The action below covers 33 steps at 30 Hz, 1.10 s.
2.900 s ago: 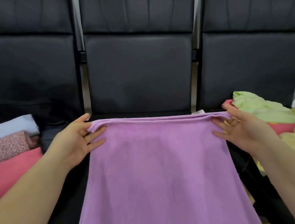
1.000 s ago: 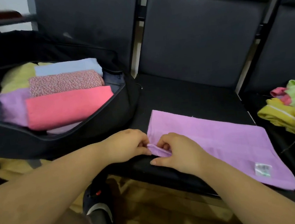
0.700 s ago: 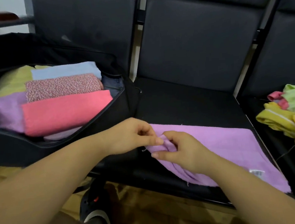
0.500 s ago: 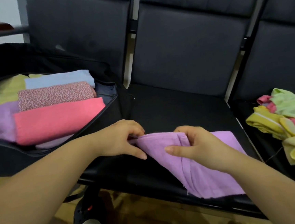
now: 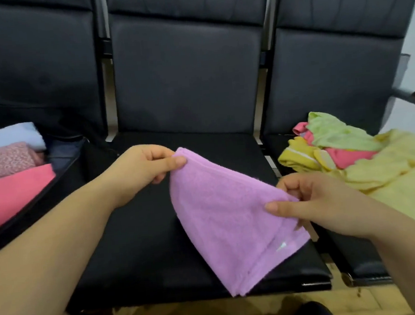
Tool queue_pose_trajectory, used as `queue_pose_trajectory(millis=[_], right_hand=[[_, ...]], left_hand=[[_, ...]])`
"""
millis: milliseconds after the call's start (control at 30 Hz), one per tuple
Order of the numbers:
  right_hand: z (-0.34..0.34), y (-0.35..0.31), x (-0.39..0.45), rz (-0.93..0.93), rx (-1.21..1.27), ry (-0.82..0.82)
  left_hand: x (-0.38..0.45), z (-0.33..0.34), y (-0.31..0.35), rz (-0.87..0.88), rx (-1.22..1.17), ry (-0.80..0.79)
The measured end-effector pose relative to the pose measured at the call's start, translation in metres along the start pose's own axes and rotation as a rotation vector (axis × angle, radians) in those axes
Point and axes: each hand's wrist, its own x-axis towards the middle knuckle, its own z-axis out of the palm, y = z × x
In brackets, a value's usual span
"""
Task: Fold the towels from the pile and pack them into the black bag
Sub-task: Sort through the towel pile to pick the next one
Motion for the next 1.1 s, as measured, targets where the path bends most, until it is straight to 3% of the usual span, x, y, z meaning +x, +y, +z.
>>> queue_pose_trajectory(millis=[200,300,433,600,667,767,867,967,1033,1100], right_hand=[[-0.024,0.04,-0.001,0.226,-0.019,0.089],[-0.028,0.062,0.008,0.385,-0.06,0.108],[-0.029,0.082,0.01,0.644,-0.235,0.017],[-0.017,0.086,0.015,0.719,-0.207,0.047],[-0.006,0.089,0.021,0.658,-0.237,0.083],[0.005,0.093,0.029,0.426,-0.331,0.232],[0.015,0.085,0.029,0.2,-0.31,0.224],[0.031,0.07,0.019,0.023,-0.345,0.186],[0.043,0.062,0.01,-0.069,-0.377,0.11],[0.052,0.059,0.004,-0.077,-0.454,-0.004]], left_hand=[[0.031,0.078,0.012,0.058,-0.017,0.173],[0.046,0.099,-0.008,0.017,0.154,0.053],[0.051,0.104,-0.05,-0.237,0.417,-0.057],[0.041,0.088,-0.06,-0.252,0.543,-0.066],[0.033,0.081,-0.061,-0.266,0.598,-0.092],[0.015,0.068,-0.057,-0.321,0.676,-0.161],[-0.012,0.052,-0.047,-0.424,0.711,-0.292],[-0.04,0.035,-0.044,-0.212,0.9,-0.293],[-0.054,0.029,-0.044,-0.003,0.846,-0.289],[-0.065,0.028,-0.046,0.084,0.785,-0.388]])
